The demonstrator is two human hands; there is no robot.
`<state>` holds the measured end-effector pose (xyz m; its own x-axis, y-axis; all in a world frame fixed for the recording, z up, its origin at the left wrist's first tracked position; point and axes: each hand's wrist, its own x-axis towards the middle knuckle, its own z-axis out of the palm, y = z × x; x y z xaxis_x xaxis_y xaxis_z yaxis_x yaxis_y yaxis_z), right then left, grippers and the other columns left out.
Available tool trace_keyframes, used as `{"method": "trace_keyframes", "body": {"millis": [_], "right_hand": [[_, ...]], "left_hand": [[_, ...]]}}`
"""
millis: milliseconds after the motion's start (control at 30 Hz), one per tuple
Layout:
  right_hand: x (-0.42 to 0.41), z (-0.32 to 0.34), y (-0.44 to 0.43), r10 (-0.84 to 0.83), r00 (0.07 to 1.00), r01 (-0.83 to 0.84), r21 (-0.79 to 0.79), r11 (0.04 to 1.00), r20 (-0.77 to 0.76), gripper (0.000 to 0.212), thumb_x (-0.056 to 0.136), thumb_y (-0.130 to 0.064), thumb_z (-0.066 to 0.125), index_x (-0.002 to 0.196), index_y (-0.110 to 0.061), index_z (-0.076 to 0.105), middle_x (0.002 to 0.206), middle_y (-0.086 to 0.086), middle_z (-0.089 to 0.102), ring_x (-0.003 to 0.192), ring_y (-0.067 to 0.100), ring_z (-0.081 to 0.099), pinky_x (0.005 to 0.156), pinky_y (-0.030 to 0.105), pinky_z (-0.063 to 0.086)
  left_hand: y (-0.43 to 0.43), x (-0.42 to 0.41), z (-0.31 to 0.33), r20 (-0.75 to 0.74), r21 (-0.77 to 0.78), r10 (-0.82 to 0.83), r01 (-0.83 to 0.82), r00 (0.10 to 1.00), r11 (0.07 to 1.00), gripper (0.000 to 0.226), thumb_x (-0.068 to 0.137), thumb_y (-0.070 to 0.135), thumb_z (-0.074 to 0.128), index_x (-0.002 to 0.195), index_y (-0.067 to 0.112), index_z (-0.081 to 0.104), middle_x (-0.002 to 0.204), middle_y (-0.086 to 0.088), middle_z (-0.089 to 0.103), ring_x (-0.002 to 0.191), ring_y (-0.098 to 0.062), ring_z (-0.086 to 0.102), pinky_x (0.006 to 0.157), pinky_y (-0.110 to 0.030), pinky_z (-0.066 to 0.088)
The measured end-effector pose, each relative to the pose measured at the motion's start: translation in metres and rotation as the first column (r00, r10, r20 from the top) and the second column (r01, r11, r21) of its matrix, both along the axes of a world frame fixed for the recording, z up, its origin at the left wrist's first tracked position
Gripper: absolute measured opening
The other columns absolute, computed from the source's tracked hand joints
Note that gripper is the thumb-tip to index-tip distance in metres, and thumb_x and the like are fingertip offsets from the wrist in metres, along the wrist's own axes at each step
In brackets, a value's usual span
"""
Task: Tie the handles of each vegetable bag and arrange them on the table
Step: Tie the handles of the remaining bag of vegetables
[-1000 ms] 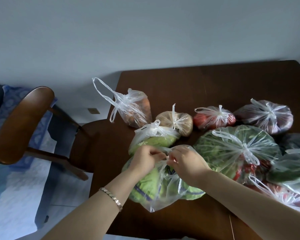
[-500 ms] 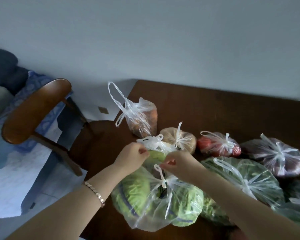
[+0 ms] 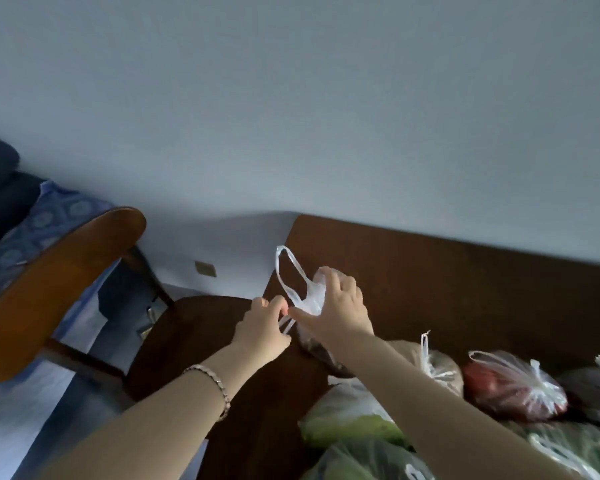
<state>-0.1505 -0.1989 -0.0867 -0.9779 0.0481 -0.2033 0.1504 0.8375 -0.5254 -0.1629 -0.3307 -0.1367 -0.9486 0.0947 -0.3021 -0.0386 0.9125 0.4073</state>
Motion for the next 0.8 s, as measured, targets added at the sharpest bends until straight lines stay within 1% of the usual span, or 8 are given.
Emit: {"method": "trace_keyframes", "body": {"millis": [133,233,300,433,567,633,700,800], "right_hand": [[-0.014,-0.015,-0.017,-0.105,0.994,0.106,0.004,0.994,-0.013,0.037,0.095,-0.04,0.036,0.122,-0.018,0.05,0.126,0.011,0.04,0.118,0.027,0.04,0.097,0.038,0.042],[-0.016,-0.022,0.002,-0.286,0.958,0.276,-0.236,0.932,-0.009,0.032,0.097,-0.028,0.031,0.078,-0.017,0.055,0.097,0.005,0.05,0.078,0.015,0.052,0.068,0.027,0.047],[-0.015,-0.02,0.02,-0.401,0.915,0.384,-0.392,0.836,0.042,0.031,0.097,-0.025,0.035,0.074,-0.014,0.053,0.079,0.003,0.05,0.063,0.011,0.045,0.057,0.021,0.037],[-0.008,-0.017,0.033,-0.491,0.86,0.473,-0.582,0.661,0.141,0.029,0.094,-0.024,0.042,0.081,-0.002,0.056,0.075,0.009,0.05,0.072,0.022,0.045,0.066,0.037,0.042],[0.0,-0.003,0.04,-0.571,0.808,0.476,-0.73,0.49,0.143,0.035,0.094,-0.018,0.038,0.065,-0.007,0.055,0.071,0.01,0.061,0.079,0.028,0.055,0.082,0.044,0.048],[-0.002,0.01,0.044,-0.569,0.795,0.478,-0.793,0.377,0.209,0.042,0.097,-0.021,0.037,0.064,-0.009,0.059,0.07,0.009,0.063,0.082,0.027,0.058,0.089,0.04,0.047],[0.001,0.019,0.046,-0.505,0.836,0.442,-0.807,0.392,0.213,0.041,0.097,-0.027,0.04,0.068,-0.008,0.061,0.074,0.008,0.063,0.084,0.022,0.061,0.09,0.034,0.048],[0.011,0.024,0.046,-0.358,0.92,0.334,-0.797,0.504,0.159,0.038,0.095,-0.032,0.043,0.074,-0.009,0.064,0.079,0.006,0.066,0.078,0.012,0.063,0.083,0.026,0.05]], "left_hand": [[0.007,-0.013,-0.017,0.114,0.038,-0.109,0.105,0.987,0.994,0.035,0.083,0.015,0.062,0.117,0.016,0.051,0.117,-0.008,0.051,0.101,-0.026,0.06,0.084,-0.032,0.051],[0.009,-0.021,-0.017,0.07,-0.072,-0.146,0.151,0.987,0.986,0.028,0.089,0.02,0.054,0.116,0.014,0.056,0.117,-0.007,0.057,0.109,-0.026,0.055,0.091,-0.035,0.048],[0.01,-0.025,-0.017,0.1,-0.124,-0.235,0.246,0.967,0.961,0.046,0.087,0.039,0.054,0.129,0.022,0.047,0.125,-0.006,0.047,0.118,-0.027,0.045,0.098,-0.04,0.041],[0.02,-0.029,-0.02,0.24,0.106,-0.103,0.079,0.965,0.991,0.046,0.085,0.044,0.056,0.123,0.019,0.048,0.124,-0.01,0.047,0.111,-0.027,0.052,0.091,-0.037,0.046],[0.028,-0.036,-0.012,0.088,-0.011,-0.002,0.003,0.996,1.0,0.034,0.096,0.03,0.037,0.118,0.014,0.057,0.122,-0.012,0.048,0.113,-0.028,0.048,0.091,-0.038,0.045],[0.028,-0.041,-0.003,-0.003,0.109,-0.005,0.005,1.0,0.994,0.031,0.096,0.026,0.037,0.107,0.009,0.06,0.113,-0.013,0.054,0.095,-0.022,0.053,0.078,-0.032,0.045],[0.028,-0.037,0.009,0.001,0.302,-0.034,0.032,0.999,0.953,0.021,0.096,0.025,0.039,0.099,0.01,0.052,0.101,-0.013,0.058,0.073,-0.012,0.05,0.061,-0.023,0.039],[0.036,-0.024,0.019,0.282,0.453,-0.015,-0.119,0.959,0.883,0.028,0.092,0.036,0.049,0.105,0.018,0.032,0.096,-0.005,0.052,0.078,-0.012,0.054,0.063,-0.023,0.044]]}}
